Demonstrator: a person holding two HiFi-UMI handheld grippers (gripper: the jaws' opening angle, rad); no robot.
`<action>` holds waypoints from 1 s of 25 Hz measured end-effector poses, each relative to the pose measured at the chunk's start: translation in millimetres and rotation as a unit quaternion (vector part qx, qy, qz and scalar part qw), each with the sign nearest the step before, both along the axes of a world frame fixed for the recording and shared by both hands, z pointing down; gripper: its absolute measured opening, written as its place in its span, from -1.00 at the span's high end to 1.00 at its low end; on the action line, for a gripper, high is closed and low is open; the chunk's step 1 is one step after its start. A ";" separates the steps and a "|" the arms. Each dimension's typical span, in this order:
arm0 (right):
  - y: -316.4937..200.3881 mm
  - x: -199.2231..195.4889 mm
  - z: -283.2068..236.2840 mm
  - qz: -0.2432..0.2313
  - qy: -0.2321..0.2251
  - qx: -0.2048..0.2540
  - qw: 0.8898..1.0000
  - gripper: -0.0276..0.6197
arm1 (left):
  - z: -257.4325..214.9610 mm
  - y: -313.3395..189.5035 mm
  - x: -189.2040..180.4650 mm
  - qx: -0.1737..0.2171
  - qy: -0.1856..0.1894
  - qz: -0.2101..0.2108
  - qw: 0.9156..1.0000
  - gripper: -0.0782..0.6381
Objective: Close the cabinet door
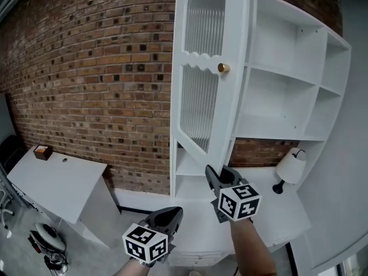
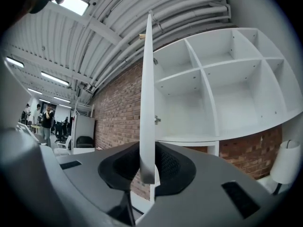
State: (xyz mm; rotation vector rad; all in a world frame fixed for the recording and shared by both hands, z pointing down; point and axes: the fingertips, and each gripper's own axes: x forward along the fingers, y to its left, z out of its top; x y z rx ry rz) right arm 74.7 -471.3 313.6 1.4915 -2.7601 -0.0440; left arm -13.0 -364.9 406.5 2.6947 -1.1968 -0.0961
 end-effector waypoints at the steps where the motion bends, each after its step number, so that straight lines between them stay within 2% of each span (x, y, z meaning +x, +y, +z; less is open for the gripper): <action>1: -6.3 9.2 -0.5 0.001 -0.003 -0.002 1.000 0.64 | -0.2 -1.4 2.8 0.001 -0.001 0.003 1.000 0.76; 10: -46.7 57.2 -3.2 -0.053 -0.019 0.001 0.998 0.63 | -2.4 -14.6 6.3 0.004 -0.011 0.001 1.000 0.76; 17: -76.0 79.9 -4.1 -0.062 -0.023 0.004 0.998 0.57 | -6.2 -31.5 5.9 0.006 -0.018 -0.004 1.000 0.76; 25: -112.9 105.5 -4.8 -0.045 -0.037 -0.008 0.998 0.42 | -13.3 -52.9 -3.4 0.010 -0.016 -0.022 1.000 0.76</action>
